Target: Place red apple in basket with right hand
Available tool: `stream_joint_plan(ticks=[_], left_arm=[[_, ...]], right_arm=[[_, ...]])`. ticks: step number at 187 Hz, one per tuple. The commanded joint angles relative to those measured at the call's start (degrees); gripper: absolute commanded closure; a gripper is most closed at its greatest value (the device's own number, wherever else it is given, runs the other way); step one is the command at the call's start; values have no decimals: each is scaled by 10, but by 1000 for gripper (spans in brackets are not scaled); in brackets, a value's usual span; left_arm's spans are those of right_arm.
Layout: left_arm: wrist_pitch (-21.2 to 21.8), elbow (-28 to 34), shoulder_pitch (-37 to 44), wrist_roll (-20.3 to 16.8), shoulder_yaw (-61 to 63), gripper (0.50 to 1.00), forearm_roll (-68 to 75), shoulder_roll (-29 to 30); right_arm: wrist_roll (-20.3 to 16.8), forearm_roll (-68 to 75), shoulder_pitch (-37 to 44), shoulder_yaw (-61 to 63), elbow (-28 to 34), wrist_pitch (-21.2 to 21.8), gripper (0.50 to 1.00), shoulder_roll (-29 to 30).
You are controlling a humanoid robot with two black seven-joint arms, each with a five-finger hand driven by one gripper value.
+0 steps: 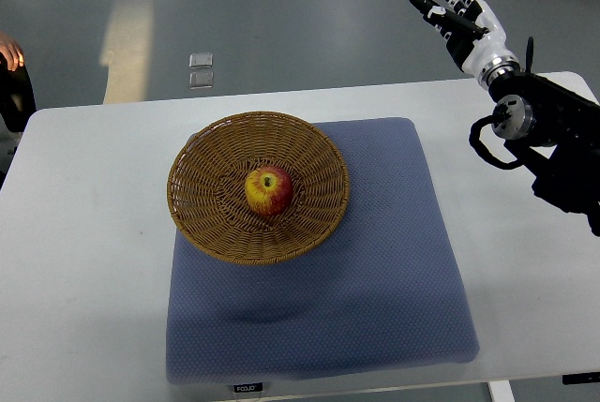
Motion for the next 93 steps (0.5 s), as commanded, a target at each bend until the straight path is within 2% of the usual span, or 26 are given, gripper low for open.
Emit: stream_joint_plan(ticks=[1, 37, 38, 54, 93], left_arm=[[0, 0, 0, 0, 0, 500, 0, 0], [0, 0, 0, 0, 0, 500, 0, 0], [0, 0, 0, 0, 0, 500, 0, 0], [0, 0, 0, 0, 0, 500, 0, 0], [0, 0, 0, 0, 0, 500, 0, 0]], right_arm=[[-2, 28, -16, 0, -8, 6, 579, 11], [-2, 45, -40, 1, -8, 22, 579, 16], [-2, 44, -48, 1, -8, 35, 579, 23], [3, 43, -61, 4, -11, 53, 577, 35], [7, 37, -69, 4, -10, 55, 576, 41]])
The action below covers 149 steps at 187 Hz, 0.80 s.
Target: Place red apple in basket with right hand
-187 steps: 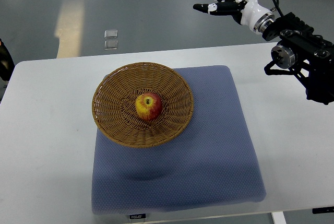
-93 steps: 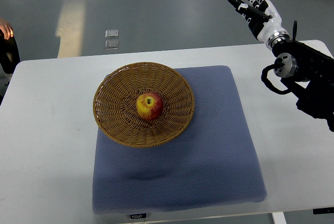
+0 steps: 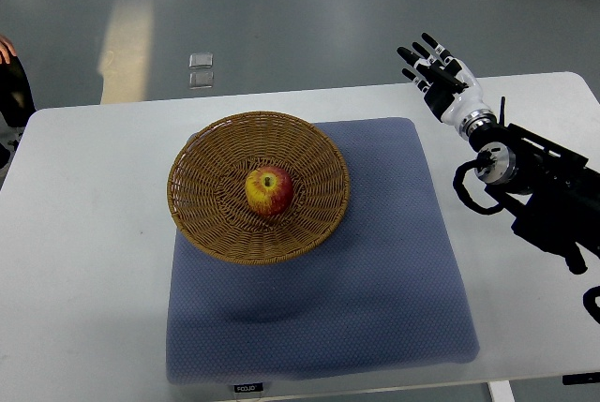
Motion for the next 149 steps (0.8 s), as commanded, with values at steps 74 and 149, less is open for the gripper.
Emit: stream_joint_plan(ticks=[74, 149], left_arm=[[0, 0, 0, 0, 0, 500, 0, 0], [0, 0, 0, 0, 0, 500, 0, 0]], right_arm=[[39, -6, -16, -1, 3, 2, 576, 22], [49, 3, -19, 0, 2, 1, 579, 27]])
